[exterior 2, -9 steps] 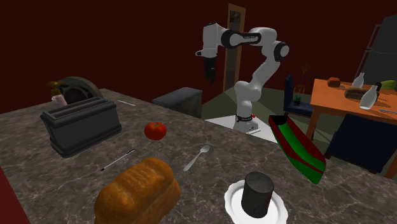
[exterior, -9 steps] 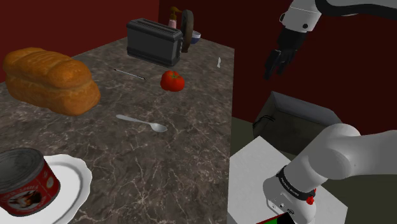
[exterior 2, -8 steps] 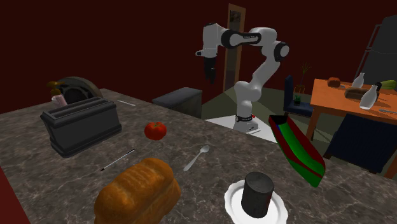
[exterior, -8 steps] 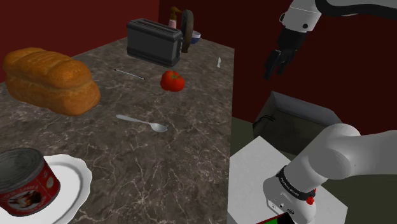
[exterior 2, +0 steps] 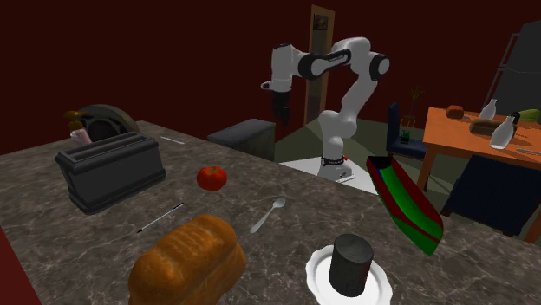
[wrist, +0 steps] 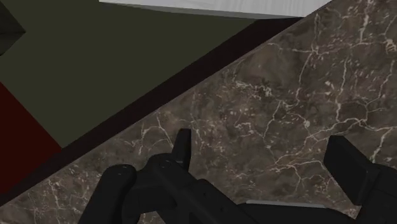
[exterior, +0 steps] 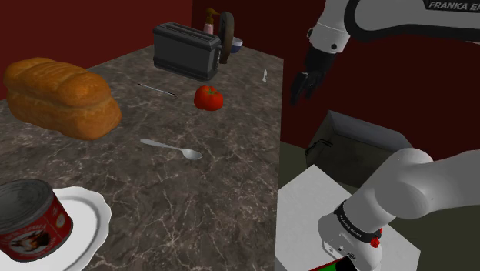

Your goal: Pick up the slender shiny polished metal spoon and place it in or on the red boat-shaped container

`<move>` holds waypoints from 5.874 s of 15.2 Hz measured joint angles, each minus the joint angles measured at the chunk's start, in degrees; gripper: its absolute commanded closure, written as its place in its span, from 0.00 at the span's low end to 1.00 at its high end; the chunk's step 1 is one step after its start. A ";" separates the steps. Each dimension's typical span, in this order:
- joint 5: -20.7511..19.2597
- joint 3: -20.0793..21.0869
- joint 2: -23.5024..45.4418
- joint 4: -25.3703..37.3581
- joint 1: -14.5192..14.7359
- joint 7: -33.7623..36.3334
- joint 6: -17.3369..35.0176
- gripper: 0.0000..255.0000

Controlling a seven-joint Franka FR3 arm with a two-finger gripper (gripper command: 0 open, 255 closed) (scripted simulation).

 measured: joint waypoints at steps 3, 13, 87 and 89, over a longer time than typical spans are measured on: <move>1.71 1.56 3.39 -0.71 1.54 0.42 5.30 0.00; 5.51 7.16 18.63 2.62 5.93 1.59 21.54 0.00; 0.53 16.00 46.26 34.97 13.56 7.46 25.18 1.00; 0.56 16.00 46.16 36.17 13.53 7.45 23.89 1.00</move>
